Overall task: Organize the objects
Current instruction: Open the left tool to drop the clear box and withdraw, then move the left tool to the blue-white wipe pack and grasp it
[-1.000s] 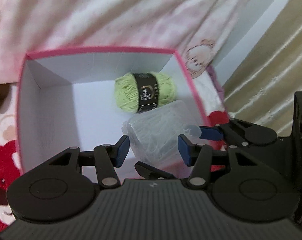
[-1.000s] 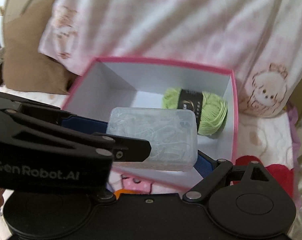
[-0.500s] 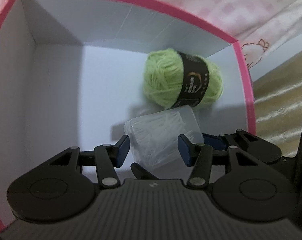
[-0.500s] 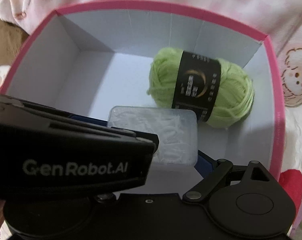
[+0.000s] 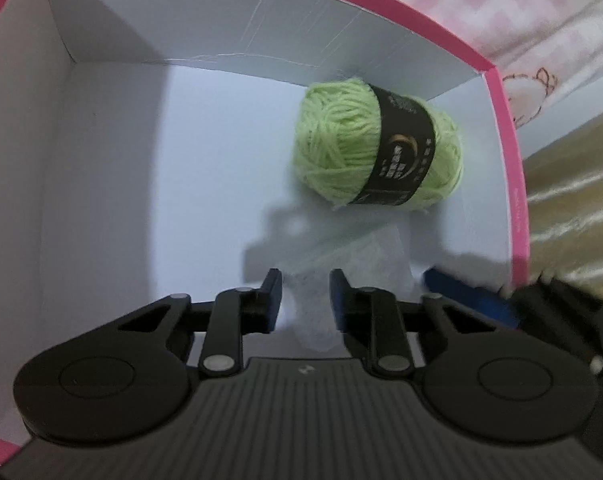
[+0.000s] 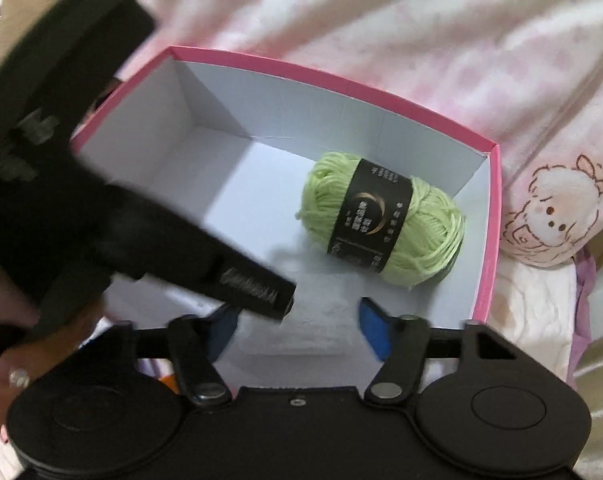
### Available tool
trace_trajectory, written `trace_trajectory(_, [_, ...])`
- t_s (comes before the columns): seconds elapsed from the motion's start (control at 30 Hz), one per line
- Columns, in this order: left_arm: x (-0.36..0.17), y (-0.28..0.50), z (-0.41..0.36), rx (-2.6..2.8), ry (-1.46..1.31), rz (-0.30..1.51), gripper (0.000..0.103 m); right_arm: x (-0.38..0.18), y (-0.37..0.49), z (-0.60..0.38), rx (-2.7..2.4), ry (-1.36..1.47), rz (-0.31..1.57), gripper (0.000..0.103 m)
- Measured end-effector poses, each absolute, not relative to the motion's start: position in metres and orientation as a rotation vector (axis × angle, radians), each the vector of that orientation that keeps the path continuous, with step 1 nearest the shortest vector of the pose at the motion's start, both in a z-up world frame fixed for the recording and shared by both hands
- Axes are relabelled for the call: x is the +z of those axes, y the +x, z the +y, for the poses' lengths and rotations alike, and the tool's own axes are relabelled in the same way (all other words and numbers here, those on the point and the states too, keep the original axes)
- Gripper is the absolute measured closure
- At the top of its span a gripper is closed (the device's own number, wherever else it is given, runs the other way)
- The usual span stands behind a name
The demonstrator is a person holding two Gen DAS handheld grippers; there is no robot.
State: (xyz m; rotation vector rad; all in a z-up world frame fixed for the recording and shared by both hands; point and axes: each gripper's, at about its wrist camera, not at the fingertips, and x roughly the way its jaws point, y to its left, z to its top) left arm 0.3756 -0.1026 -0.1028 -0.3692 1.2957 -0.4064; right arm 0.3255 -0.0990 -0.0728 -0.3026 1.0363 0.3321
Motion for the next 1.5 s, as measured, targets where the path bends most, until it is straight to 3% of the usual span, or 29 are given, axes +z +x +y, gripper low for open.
trace_trajectory(0.13, [-0.102, 0.377, -0.115, -0.415, -0.385, 1.284, 0.08, -0.078, 0.326, -0.112, 0.301, -0.324, 1.011, 0.059])
trace_trajectory(0.4, [-0.08, 0.357, -0.12, -0.464, -0.273, 1.189, 0.075, -0.065, 0.321, -0.135, 0.297, -0.182, 0.962, 0.059])
trace_trajectory(0.5, [-0.055, 0.344, -0.11, -0.483, -0.22, 1.141, 0.063, -0.048, 0.308, -0.141, 0.315, -0.13, 0.941, 0.057])
trace_trajectory(0.93, [0.078, 0.253, -0.027, -0.577, 0.063, 0.998, 0.051, 0.052, 0.21, -0.152, 0.349, 0.057, 0.856, 0.041])
trace_trajectory(1.13, [0.115, 0.203, -0.007, -0.628, 0.153, 0.957, 0.047, 0.084, 0.167, -0.142, 0.38, 0.077, 0.847, 0.034])
trace_trajectory(1.5, [0.093, 0.153, 0.014, -0.698, 0.175, 0.875, 0.04, 0.068, 0.117, -0.11, 0.435, 0.045, 0.803, 0.026])
